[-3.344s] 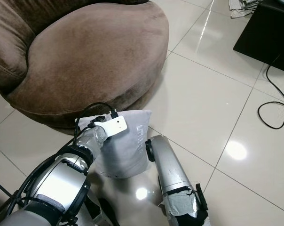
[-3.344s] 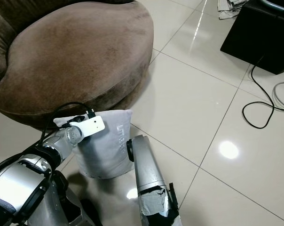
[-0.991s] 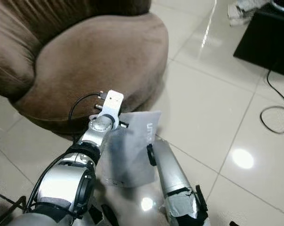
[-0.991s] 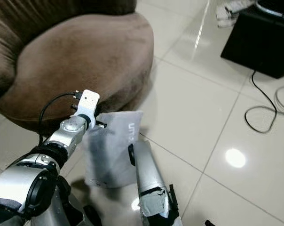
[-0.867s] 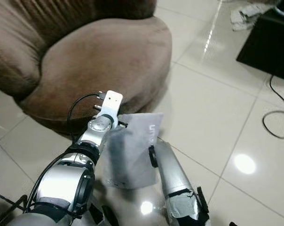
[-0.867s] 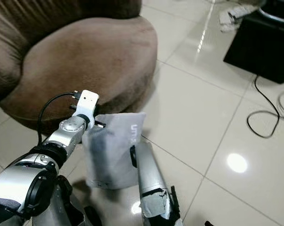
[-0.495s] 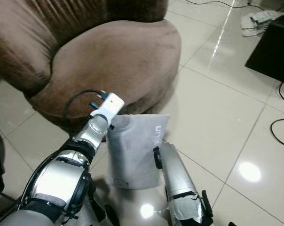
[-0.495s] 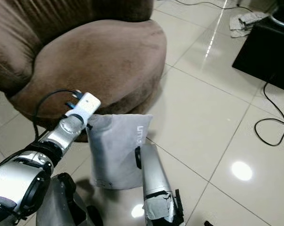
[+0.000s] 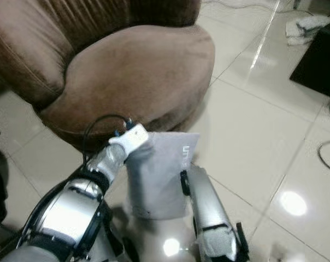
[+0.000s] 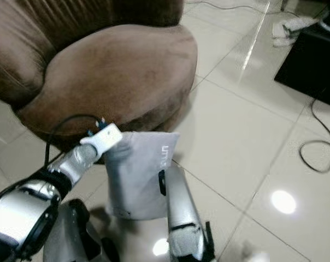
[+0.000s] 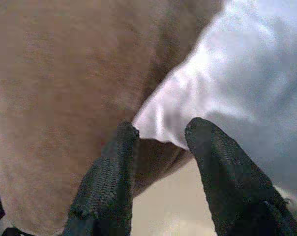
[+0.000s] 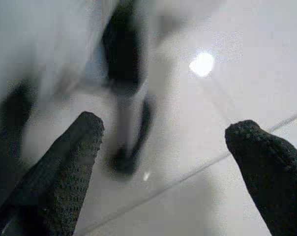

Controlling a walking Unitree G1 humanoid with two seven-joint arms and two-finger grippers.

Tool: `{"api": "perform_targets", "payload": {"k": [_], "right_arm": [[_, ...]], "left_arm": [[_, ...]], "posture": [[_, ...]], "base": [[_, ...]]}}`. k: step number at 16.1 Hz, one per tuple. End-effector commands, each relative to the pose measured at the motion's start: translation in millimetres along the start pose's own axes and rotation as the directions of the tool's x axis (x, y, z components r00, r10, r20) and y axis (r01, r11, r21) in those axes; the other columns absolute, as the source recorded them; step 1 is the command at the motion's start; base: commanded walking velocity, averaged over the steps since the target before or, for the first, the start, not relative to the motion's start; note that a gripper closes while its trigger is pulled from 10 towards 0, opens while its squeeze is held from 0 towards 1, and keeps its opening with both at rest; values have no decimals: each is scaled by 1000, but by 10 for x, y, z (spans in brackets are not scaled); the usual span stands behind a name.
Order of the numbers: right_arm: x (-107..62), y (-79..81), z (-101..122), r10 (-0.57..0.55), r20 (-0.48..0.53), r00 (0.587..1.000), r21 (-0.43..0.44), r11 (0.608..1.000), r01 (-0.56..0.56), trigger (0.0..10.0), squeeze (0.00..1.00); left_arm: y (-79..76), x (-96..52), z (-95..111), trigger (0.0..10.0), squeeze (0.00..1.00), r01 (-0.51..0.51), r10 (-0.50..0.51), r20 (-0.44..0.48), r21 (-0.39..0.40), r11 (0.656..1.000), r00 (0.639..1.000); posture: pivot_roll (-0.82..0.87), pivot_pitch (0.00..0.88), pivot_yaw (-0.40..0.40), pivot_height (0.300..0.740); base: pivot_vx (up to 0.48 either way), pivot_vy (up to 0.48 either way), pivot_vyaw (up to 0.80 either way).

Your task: Move the pillow to the sofa from floor

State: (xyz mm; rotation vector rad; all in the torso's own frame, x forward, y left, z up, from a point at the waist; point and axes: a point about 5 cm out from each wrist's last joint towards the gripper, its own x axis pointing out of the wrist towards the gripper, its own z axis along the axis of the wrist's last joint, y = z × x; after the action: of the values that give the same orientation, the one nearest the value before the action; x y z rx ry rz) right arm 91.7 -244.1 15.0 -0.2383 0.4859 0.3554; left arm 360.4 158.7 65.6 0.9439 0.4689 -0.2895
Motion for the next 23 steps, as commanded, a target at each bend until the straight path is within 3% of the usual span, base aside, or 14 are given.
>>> {"api": "perform_targets", "payload": {"k": [1, 2, 3, 4, 6, 8, 9, 10, 12, 13, 14, 15, 18, 23], "right_arm": [[2, -272, 645, -24, 122, 992, -37, 999, 28, 10000, 0], [-45, -409, 966, -8, 168, 986, -59, 998, 18, 10000, 0], [-77, -483, 1068, -10, 190, 982, -63, 998, 22, 10000, 0], [-204, -649, 1336, 39, 222, 974, -107, 994, -15, 10000, 0], [-287, -680, 1442, 57, 194, 979, -129, 991, -33, 10000, 0], [-331, -648, 1482, 60, 153, 986, -114, 993, -43, 10000, 0], [-340, -549, 1463, 83, 128, 988, -84, 994, -73, 10000, 0], [-350, -468, 1424, 105, 105, 989, -63, 993, -99, 10000, 0], [-355, -339, 1340, 127, 74, 989, -42, 991, -124, 10000, 0], [-356, -315, 1325, 128, 69, 989, -38, 991, -126, 10000, 0], [-367, -301, 1298, 124, 55, 991, -28, 992, -122, 10000, 0], [-372, -299, 1291, 121, 51, 991, -24, 992, -120, 10000, 0], [-403, -272, 1234, 110, 26, 994, -10, 994, -110, 10000, 0], [-416, -205, 1189, 110, 10, 994, 0, 994, -110, 10000, 0]], "left_arm": [[-62, -6, -69, 10000, 1000, 33, -33, -25, 6, 999, 999], [-94, -6, -71, 10000, 1000, 39, -39, -31, -7, 999, 999], [-111, -6, -72, 10000, 1000, 45, -46, -36, -7, 999, 998], [-164, -7, -74, 10000, 1000, 67, -68, -44, -14, 998, 997], [-178, -9, -84, 10000, 1000, 64, -65, -51, -21, 998, 997], [-236, -13, -102, 10000, 1000, 94, -104, -55, -163, 982, 993], [-301, -19, -120, 10000, 1000, 130, -148, -63, -222, 966, 987], [-345, -22, -116, 10000, 0, 142, -167, -61, -291, 946, 984], [-391, -21, -79, 10000, 0, 137, -174, -61, -385, 913, 983], [-369, -18, -82, 10000, 0, 122, -154, -73, -327, 937, 985], [-273, -11, -92, 10000, 1000, 56, -78, -85, -236, 970, 993], [-271, -10, -84, 10000, 1000, 62, -85, -80, -253, 966, 993], [-239, -6, -51, 10000, 1000, 69, -79, -64, -154, 986, 995], [-216, -4, -37, 10000, 1000, 70, -75, -57, -86, 994, 996]], "posture": [[-514, 188, 31, 480], [-522, 183, 25, 480], [-527, 179, 21, 480], [-533, 172, 16, 480], [-538, 171, 12, 480], [-537, 178, 9, 480], [-537, 179, 8, 480], [-535, 182, 8, 480], [-536, 185, 8, 480], [-537, 186, 10, 480], [-539, 187, 11, 480], [-539, 187, 11, 480], [-541, 193, 12, 480], [-535, 207, 13, 480]], "base": [[0, 0, 0], [0, 0, 0], [0, 0, 0], [0, 0, 0], [0, 0, 0], [0, 0, 0], [0, 0, 0], [0, 0, 0], [0, 0, 0], [0, 0, 0], [0, 0, 0], [0, 0, 0], [0, 0, 0], [0, 0, 0]]}}
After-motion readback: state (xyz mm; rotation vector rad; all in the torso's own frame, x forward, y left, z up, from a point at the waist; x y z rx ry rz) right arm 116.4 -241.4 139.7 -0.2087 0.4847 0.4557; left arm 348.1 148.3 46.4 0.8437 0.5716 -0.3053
